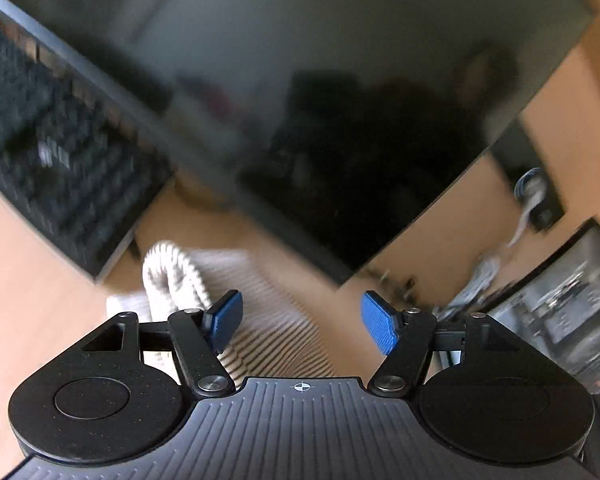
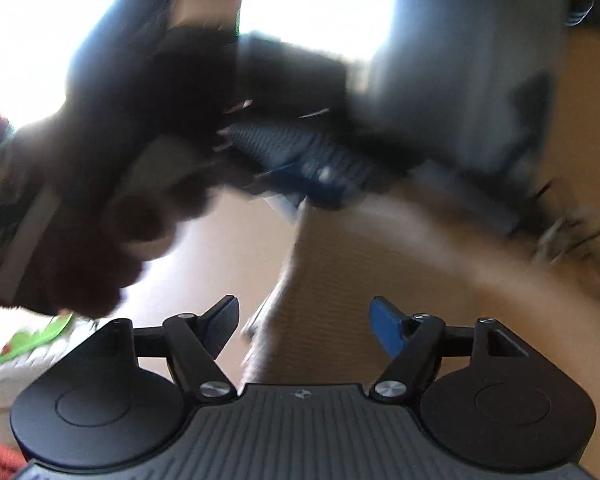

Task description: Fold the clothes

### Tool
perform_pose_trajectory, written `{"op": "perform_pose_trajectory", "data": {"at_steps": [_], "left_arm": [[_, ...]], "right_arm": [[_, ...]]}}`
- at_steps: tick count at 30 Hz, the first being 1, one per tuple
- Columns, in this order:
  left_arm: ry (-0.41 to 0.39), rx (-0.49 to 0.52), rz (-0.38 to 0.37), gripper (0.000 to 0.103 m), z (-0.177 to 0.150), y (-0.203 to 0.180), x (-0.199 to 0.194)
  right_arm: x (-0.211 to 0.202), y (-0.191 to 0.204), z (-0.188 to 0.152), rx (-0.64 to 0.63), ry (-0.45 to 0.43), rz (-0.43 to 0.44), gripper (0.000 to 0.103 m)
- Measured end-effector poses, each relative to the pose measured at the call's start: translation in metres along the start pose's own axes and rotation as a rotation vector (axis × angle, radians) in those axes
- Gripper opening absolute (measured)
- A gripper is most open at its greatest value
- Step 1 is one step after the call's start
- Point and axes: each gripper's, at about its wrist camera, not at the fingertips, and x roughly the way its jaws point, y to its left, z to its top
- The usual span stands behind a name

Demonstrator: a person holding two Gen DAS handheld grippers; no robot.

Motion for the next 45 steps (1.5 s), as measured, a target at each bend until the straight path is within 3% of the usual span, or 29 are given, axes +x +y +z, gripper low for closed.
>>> {"op": "perform_pose_trajectory", "data": {"at_steps": [2, 4, 8, 11, 14, 17, 21, 26, 28, 31, 32, 36, 38, 42, 43, 45], "left_arm": [[0.000, 0.012, -0.003, 0.068, 0.006, -0.002, 0.006], [-0.014, 0.007, -0.019, 0.059, 0.004, 0.004, 0.006], [0.002, -0.015, -0.021, 0.057, 0.008, 0.009, 0.005], [0.003, 0.007, -0.003, 0.057, 0.009, 0.005, 0.007], [-0.002, 0.031, 0.012, 0.056, 0.006, 0.002, 0.007], [-0.008, 0.051, 0.032, 0.053, 0.004, 0.001, 0.003], [-0.028, 0.056, 0.076, 0.053, 0.007, 0.010, -0.008], [-0.029, 0.002, 0.054, 0.053, 0.013, 0.026, -0.016], [-0.032, 0.008, 0.055, 0.053, 0.012, 0.025, -0.016], [-0.033, 0.013, 0.059, 0.054, 0.013, 0.023, -0.012], [-0.031, 0.014, 0.059, 0.054, 0.013, 0.023, -0.012], [-0.023, 0.014, 0.052, 0.054, 0.014, 0.024, -0.012], [-0.024, 0.026, 0.055, 0.054, 0.012, 0.023, -0.012], [-0.028, 0.034, 0.052, 0.054, 0.010, 0.023, -0.013], [-0.031, 0.028, 0.048, 0.054, 0.010, 0.024, -0.013], [-0.034, 0.025, 0.041, 0.054, 0.010, 0.026, -0.014]], "right_arm": [[0.019, 0.000, -0.013, 0.008, 0.058, 0.005, 0.070], [0.016, 0.004, -0.015, -0.027, 0.046, -0.008, 0.070], [0.000, 0.002, -0.010, -0.032, 0.034, -0.014, 0.069], [-0.018, -0.001, -0.011, -0.043, -0.007, -0.110, 0.073], [-0.014, -0.018, -0.018, 0.000, 0.013, -0.176, 0.078], [-0.001, -0.018, -0.016, -0.005, 0.027, -0.164, 0.086], [0.011, -0.015, -0.010, -0.049, 0.019, -0.141, 0.087], [-0.017, -0.014, 0.006, -0.035, -0.048, -0.057, 0.087], [-0.031, -0.013, 0.014, -0.028, -0.085, -0.028, 0.083], [-0.042, -0.014, 0.021, -0.026, -0.114, -0.005, 0.064], [-0.039, -0.015, 0.020, -0.024, -0.108, -0.001, 0.062], [0.010, -0.011, 0.003, 0.001, 0.037, 0.021, 0.061], [0.015, -0.005, -0.007, -0.035, 0.035, -0.002, 0.061], [-0.016, -0.009, 0.013, -0.021, -0.006, 0.021, 0.061], [-0.026, -0.014, 0.020, -0.017, -0.029, 0.009, 0.064], [-0.040, -0.027, 0.033, -0.001, -0.068, -0.045, 0.082]]}}
